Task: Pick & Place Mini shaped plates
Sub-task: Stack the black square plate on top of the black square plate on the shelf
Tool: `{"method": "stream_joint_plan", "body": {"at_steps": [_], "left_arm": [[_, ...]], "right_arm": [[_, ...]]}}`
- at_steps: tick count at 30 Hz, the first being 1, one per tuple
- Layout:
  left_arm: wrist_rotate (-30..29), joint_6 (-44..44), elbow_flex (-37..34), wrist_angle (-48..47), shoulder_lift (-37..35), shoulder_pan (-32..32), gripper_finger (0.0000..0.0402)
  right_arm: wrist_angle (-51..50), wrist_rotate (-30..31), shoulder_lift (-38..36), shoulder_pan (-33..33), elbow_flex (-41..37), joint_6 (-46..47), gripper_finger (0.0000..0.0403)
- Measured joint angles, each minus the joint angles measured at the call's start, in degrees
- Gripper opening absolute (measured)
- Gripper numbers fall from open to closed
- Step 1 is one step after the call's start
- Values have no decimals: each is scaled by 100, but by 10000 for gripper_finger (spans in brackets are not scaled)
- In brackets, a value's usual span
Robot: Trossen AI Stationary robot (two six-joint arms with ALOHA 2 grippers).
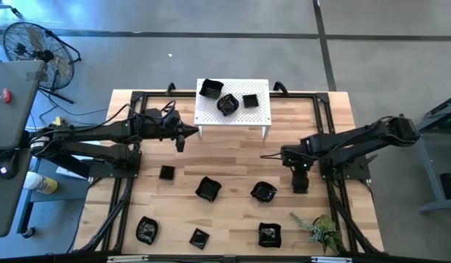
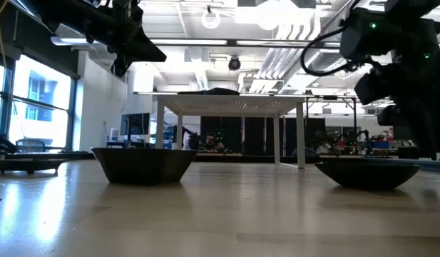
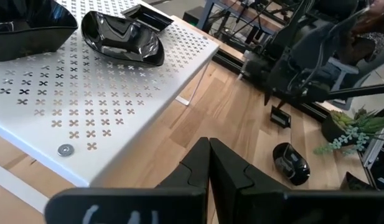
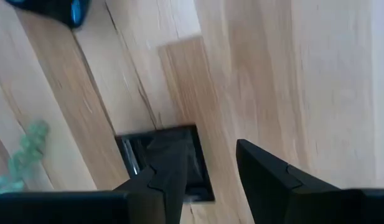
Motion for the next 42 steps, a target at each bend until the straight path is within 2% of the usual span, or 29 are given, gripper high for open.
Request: {"method": "stream_joint_plan", "body": {"at_steps": [10,20,35,42], "left_arm": [[-57,4,0,0,0,0,0],[-52,18,2,-2,0,0,0],[-50,-2,2,0,0,-2,0],[-46,-24,2,0,0,-2,0]], "right_arm": [[125,-25,637,5,-106,54,133],[237,-369,1125,0,-83,-74,127],[276,-529,1048,5,-106,-57,27],[267,-715,1044,5,-97,199,5]]}}
